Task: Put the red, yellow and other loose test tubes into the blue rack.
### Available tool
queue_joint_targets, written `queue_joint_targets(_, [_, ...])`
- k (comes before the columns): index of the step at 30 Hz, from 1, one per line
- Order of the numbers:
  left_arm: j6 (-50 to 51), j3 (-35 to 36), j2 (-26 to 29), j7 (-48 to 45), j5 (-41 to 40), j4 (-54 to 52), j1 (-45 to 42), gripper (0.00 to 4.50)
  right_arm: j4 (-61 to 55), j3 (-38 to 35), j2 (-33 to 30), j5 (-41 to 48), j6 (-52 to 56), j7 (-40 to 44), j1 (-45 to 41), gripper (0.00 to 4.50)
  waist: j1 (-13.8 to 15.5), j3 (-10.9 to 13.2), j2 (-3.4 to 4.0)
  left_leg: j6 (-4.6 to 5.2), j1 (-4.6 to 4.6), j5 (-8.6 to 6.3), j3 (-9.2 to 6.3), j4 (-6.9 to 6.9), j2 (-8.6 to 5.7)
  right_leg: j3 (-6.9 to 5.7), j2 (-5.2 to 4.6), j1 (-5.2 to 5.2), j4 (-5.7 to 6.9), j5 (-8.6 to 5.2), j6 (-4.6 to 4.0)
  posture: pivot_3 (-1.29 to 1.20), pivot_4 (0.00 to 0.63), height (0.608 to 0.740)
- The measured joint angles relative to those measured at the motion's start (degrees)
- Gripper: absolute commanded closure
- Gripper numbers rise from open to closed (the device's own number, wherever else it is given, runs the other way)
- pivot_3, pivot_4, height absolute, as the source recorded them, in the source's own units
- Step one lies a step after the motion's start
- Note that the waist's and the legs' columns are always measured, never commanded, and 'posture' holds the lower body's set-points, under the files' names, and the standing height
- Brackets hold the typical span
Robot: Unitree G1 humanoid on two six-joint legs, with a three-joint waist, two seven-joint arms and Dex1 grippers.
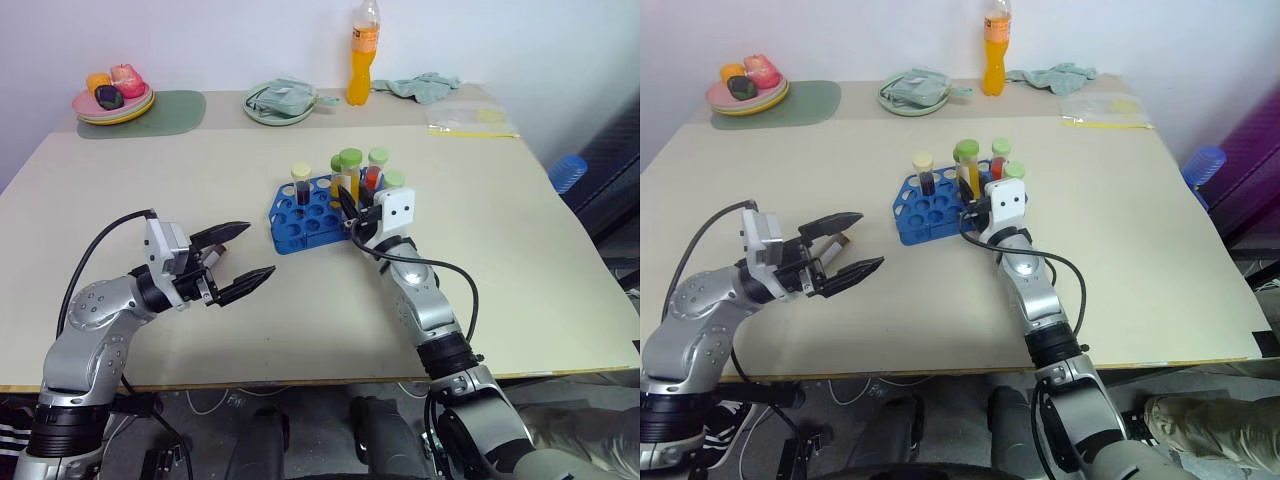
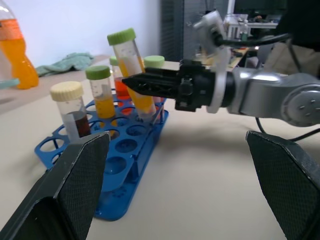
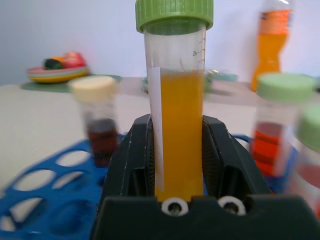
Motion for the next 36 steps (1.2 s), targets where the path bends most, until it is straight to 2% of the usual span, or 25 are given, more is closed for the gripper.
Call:
queue_joint_targets(25, [2.3, 0.6, 1.8, -0.1, -1.0, -0.1, -1.1, 0.0, 8.2, -2.3, 3.9, -5.8, -6.8, 1.2, -2.8, 3.71, -0.1, 0.0, 0.0, 0.0, 0.07, 0.0, 0.0, 0.0, 0.0, 0.02, 0.01, 0.02, 0.09, 0.0, 0.0, 0.0, 0.15, 0.74])
queue_joint_targets(31, [2.5, 1.5, 2.1, 0.2, -1.1, -0.5, -1.3, 0.0, 9.2, -3.3, 4.0, -5.7, -8.0, 1.4, -2.9, 3.71, -0.1, 0.0, 0.0, -0.01, 0.09, 0.01, 0.0, 0.01, 0.0, 0.03, 0.01, 0.02, 0.14, 0.01, 0.0, 0.0, 0.15, 0.74])
queue_joint_targets(36, [2.6, 2.2, 2.6, 0.2, -1.1, -0.5, -1.4, 0.0, 9.1, -6.0, 5.8, -2.2, -7.7, 1.8, -2.2, 3.71, 0.0, 0.0, 0.0, -0.01, 0.1, 0.01, -0.01, 0.04, 0.0, 0.03, 0.01, 0.09, 0.13, 0.0, 0.0, 0.0, 0.15, 0.74])
